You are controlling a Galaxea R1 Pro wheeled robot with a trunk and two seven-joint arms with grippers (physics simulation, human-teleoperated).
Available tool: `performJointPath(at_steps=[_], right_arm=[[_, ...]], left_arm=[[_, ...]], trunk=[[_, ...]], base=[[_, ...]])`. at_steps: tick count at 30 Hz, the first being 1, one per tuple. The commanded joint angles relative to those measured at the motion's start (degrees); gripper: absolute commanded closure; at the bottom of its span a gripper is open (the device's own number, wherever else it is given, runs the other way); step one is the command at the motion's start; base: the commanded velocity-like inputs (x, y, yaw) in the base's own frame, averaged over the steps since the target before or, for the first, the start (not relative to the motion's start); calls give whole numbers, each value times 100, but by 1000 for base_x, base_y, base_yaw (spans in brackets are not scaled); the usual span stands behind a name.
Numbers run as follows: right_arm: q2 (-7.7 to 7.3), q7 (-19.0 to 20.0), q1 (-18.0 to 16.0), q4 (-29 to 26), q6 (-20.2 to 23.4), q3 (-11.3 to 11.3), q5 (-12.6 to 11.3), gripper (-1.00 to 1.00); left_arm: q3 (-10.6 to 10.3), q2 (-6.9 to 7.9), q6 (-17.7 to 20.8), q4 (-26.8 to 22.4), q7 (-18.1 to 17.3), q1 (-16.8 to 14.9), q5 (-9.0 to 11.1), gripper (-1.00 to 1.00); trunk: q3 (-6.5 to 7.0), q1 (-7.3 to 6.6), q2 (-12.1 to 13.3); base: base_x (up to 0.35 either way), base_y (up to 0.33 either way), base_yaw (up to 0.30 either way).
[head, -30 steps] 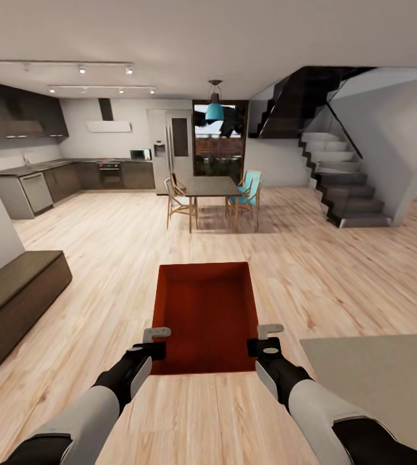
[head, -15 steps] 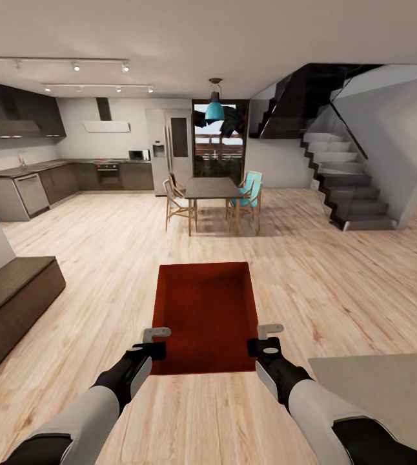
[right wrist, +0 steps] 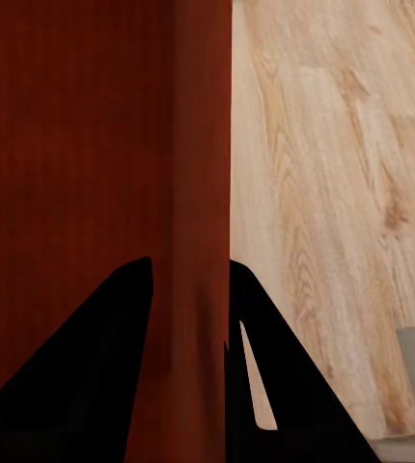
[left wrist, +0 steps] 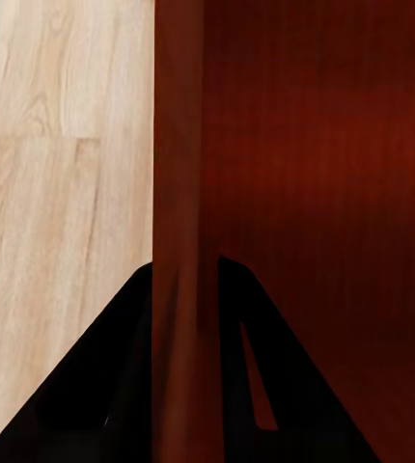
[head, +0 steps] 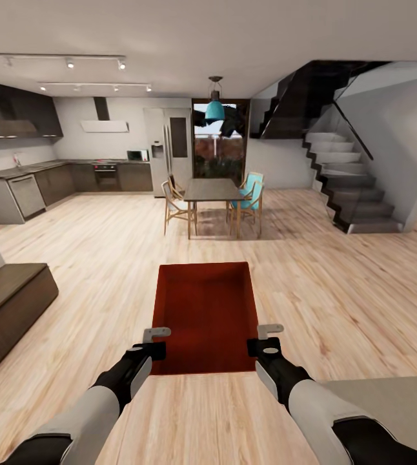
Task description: Move the two storage containers from the living room to the garage. In the garage, place one container on the floor and stack the other container on top of it (either order is fine).
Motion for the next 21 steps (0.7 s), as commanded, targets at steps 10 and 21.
performJointPath(at_steps=[10,21], right_arm=[[-86,-9,-4,21,27,121,-114,100],[-86,-10,-4,20,27,121,-116,100]], left_arm=[[-55,49,-302,-25,17,-6,52,100],[-55,50,-302,-30,17,-6,52,100]], trunk=[[-13,7,-13],[-13,7,-13]], base=[[321,0,0],[321,0,0]])
